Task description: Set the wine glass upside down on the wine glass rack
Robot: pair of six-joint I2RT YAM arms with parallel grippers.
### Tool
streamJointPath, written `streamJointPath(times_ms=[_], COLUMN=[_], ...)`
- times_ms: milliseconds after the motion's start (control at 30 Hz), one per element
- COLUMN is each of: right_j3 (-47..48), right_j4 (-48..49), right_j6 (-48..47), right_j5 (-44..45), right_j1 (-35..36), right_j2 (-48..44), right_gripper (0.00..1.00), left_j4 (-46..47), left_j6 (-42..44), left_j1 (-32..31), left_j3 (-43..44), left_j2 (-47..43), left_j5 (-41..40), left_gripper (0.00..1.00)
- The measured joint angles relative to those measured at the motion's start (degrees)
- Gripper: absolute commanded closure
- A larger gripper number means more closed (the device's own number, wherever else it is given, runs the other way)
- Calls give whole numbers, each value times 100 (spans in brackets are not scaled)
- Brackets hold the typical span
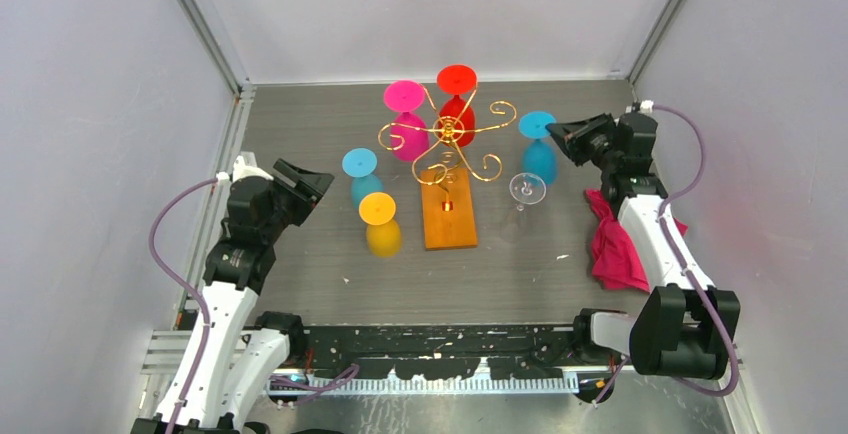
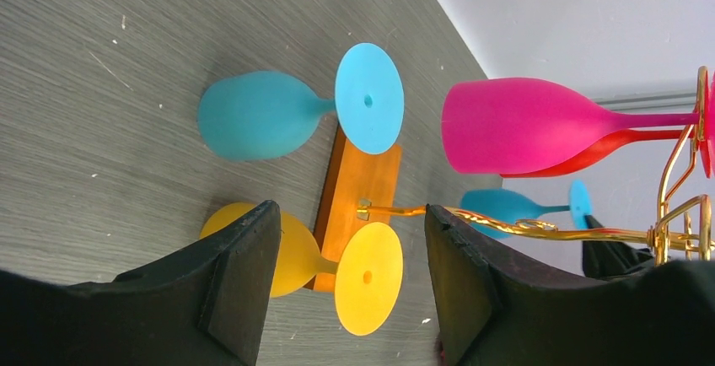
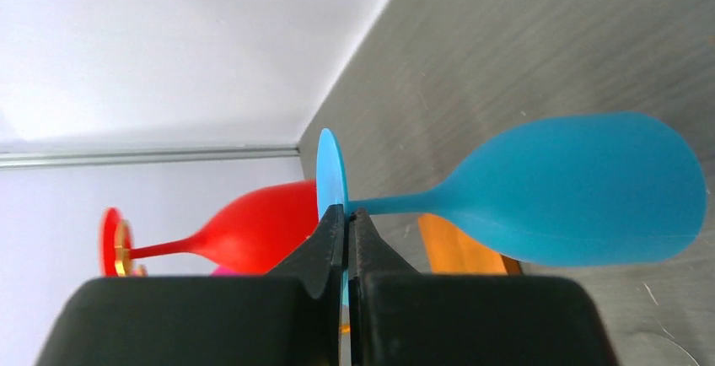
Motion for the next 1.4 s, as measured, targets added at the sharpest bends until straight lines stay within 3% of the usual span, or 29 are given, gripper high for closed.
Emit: streamJointPath(times_ms=[400,867,1400], right_j3=[1196,1971,2708], right_j4=[-170,-278,-306], right_j6=[87,225,223], right_j5=[57,48,31], right_j1=[-4,9,363], right_j2=[33,455,984], right_gripper=[99,99,99], left_j4=[-9,22,17], left_j6=[-107,-175,-221], left_j1=[0,0,0], left_j3=[-2,-129,-129], left_j2=[-59,-59,-57], left_j5=[-17,-13,-17], left_gripper=[36,35,8])
